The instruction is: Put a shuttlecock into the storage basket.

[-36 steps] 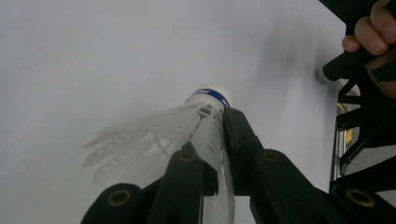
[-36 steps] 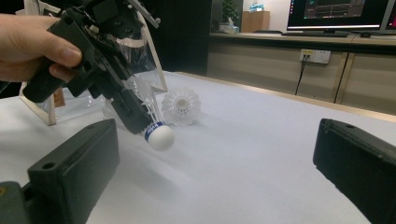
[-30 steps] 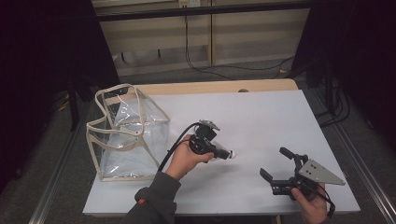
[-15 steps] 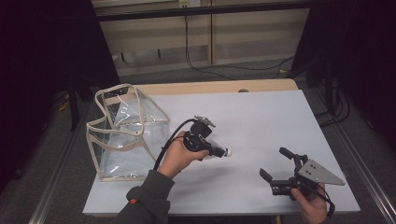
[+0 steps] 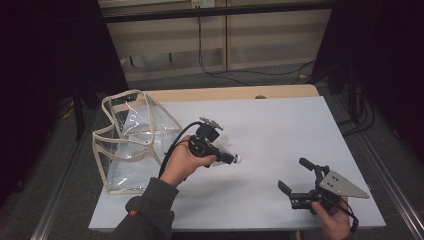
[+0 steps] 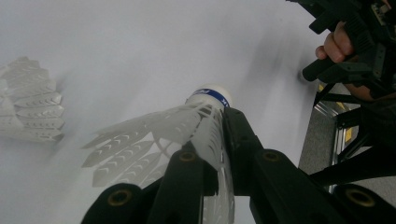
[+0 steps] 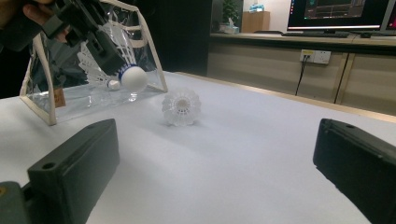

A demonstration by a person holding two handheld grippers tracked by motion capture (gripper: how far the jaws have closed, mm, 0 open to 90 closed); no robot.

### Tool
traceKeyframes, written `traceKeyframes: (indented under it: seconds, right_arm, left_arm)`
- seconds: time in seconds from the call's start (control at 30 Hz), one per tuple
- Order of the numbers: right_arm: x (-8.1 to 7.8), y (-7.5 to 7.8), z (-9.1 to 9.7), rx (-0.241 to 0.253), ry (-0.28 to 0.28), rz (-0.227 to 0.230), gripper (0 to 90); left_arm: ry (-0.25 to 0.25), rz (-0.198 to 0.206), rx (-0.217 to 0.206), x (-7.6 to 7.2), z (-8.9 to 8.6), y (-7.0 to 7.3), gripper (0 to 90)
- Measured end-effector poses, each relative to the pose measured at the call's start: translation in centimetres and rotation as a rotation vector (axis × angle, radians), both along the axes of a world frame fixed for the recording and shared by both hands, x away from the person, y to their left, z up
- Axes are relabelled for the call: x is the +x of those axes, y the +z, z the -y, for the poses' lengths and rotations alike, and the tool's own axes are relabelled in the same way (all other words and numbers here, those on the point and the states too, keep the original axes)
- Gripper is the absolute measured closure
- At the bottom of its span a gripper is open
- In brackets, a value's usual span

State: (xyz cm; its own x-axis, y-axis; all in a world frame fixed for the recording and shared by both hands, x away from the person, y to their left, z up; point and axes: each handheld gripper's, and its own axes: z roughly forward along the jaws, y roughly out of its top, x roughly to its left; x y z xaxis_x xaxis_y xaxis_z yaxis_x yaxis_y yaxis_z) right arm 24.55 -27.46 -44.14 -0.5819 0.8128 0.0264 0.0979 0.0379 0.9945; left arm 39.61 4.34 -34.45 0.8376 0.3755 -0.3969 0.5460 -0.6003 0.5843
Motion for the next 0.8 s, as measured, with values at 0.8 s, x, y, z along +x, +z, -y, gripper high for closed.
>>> traceKeyframes:
  seconds: [0.8]
  right_arm:
    - [0.0, 0.0, 0.0, -0.002, 0.0, 0.002, 0.4]
  left_arm:
    - [0.01, 0.013, 0.017, 0.8, -1.1, 3.0, 85.5]
